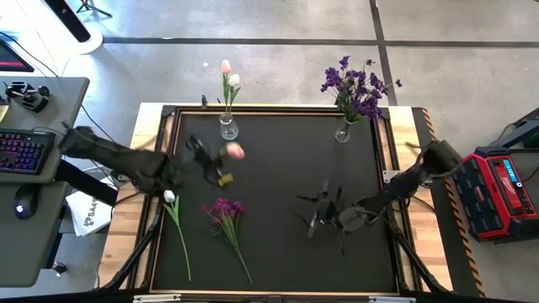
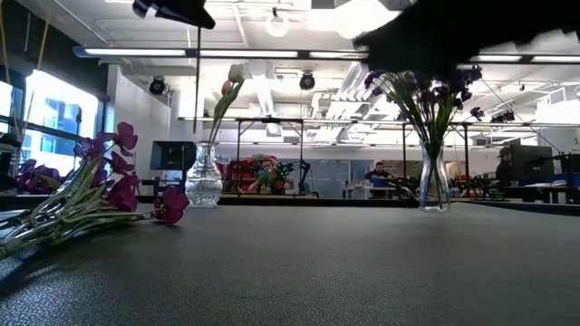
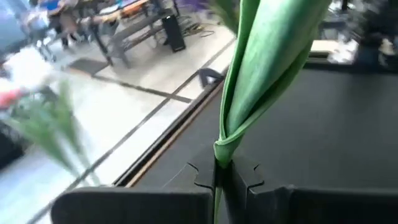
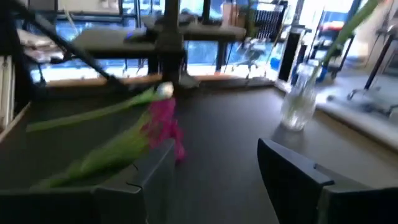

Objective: Sort flowers into vase by color
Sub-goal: Put the pink tulip into the left transparent vase

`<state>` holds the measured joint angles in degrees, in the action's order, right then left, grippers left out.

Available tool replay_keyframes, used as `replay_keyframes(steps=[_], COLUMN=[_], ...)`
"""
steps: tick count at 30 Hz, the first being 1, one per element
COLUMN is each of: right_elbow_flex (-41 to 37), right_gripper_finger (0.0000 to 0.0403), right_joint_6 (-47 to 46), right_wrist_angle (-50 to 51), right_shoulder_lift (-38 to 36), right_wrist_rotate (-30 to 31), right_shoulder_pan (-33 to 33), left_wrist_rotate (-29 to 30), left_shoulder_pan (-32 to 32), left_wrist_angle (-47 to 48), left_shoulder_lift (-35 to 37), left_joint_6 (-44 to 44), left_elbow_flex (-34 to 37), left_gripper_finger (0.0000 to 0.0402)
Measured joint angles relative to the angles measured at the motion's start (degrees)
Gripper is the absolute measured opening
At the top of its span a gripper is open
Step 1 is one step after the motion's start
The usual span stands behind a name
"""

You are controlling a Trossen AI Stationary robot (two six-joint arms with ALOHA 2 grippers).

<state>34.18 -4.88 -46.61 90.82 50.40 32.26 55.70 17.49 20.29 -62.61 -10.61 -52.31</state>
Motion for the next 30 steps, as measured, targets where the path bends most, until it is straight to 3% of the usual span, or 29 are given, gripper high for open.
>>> replay_keyframes(steps=[4, 8, 16, 22, 30], right_elbow_flex=[-3.68, -4.35, -3.94, -3.94, -3.94], right_gripper_finger=[0.0196, 0.0182, 0.0165, 0.0163, 0.0162], right_joint_6=[-3.56, -3.06, 0.38, 1.3, 1.26], right_wrist_angle=[-11.28, -19.01, -22.73, -24.1, -24.32], right_shoulder_lift=[5.86, 10.28, 11.63, 11.63, 11.63], right_wrist_rotate=[0.63, 0.61, -0.96, -1.08, -1.1], right_shoulder_pan=[1.11, 1.54, 1.68, 2.04, 2.02], left_wrist_rotate=[-3.29, -12.38, -27.74, -32.45, -34.22], left_shoulder_pan=[-9.4, -21.4, -43.03, -49.67, -50.55], left_wrist_angle=[-0.54, -3.02, -8.68, -10.66, -11.4], left_shoulder_lift=[6.55, 10.53, 8.39, 2.21, -4.64], left_joint_6=[4.32, 9.1, 8.16, 8.26, 8.27], left_elbow_flex=[0.0, -0.04, -0.07, -0.07, -0.04], left_gripper_finger=[0.0, 0.0, 0.0, 0.0, 0.0])
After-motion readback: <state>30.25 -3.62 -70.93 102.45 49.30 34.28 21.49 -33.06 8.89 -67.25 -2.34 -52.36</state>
